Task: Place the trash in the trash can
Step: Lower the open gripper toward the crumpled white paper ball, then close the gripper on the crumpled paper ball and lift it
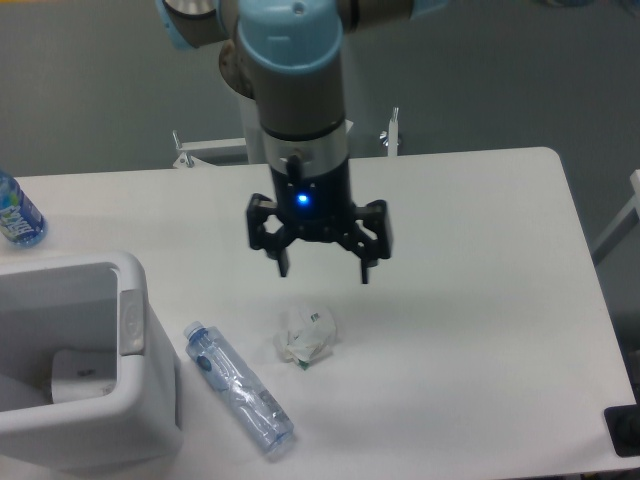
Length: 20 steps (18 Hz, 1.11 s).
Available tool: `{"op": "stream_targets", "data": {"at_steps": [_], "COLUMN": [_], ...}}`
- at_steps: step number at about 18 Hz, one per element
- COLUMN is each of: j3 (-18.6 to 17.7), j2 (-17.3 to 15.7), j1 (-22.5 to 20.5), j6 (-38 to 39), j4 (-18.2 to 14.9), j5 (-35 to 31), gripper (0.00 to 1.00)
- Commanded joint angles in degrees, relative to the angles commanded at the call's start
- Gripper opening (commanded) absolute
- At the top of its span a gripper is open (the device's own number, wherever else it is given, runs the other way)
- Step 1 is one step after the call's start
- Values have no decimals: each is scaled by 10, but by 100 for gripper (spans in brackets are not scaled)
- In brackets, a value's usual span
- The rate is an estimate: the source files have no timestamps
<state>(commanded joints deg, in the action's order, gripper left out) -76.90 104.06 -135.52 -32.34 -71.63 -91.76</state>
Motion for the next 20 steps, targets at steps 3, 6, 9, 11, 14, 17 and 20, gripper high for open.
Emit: {"op": "stream_targets", "data": {"at_steps": [3, 6, 9, 11, 14, 17, 20], "j3": [-9, -23, -48, -75, -110, -130, -147], "j2": [7, 18, 32, 41, 46, 62, 97], "j1": [-1, 0, 2, 5, 16, 31, 42], "j6": [0, 7, 6, 6, 1, -35, -109], "j4": [12, 41, 69, 100, 119, 120, 121], "j5": [1, 4, 4, -1, 1, 0, -2], "gripper": [100, 100, 100, 100, 100, 100, 100]}}
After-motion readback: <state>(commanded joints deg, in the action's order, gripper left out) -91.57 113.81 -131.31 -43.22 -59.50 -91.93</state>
